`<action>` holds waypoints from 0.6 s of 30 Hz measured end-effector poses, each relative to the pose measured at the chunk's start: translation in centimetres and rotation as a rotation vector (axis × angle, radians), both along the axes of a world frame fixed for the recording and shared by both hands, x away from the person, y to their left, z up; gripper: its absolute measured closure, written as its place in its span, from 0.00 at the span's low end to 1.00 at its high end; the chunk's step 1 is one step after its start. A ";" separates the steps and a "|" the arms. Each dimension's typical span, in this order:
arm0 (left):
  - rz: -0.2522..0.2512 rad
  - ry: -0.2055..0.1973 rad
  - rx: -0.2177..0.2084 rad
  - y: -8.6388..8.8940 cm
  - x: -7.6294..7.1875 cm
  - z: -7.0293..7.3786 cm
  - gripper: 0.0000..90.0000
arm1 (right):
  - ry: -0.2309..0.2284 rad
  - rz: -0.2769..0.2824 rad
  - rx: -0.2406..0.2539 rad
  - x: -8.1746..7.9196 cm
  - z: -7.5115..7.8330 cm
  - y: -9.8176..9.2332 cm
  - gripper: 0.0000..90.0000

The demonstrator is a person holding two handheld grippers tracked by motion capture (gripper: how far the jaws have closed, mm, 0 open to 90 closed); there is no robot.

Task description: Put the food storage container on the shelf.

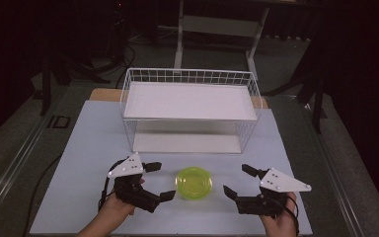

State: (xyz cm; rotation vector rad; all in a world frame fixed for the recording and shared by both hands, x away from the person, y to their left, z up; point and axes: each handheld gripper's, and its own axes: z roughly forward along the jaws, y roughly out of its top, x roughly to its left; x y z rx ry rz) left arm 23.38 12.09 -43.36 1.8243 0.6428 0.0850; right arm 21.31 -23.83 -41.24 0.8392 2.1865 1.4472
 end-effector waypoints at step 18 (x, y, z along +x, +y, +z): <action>0.116 0.201 0.042 -1.8 4.4 -3.7 0.17 | 0.298 -0.070 0.107 4.7 -3.8 1.3 0.23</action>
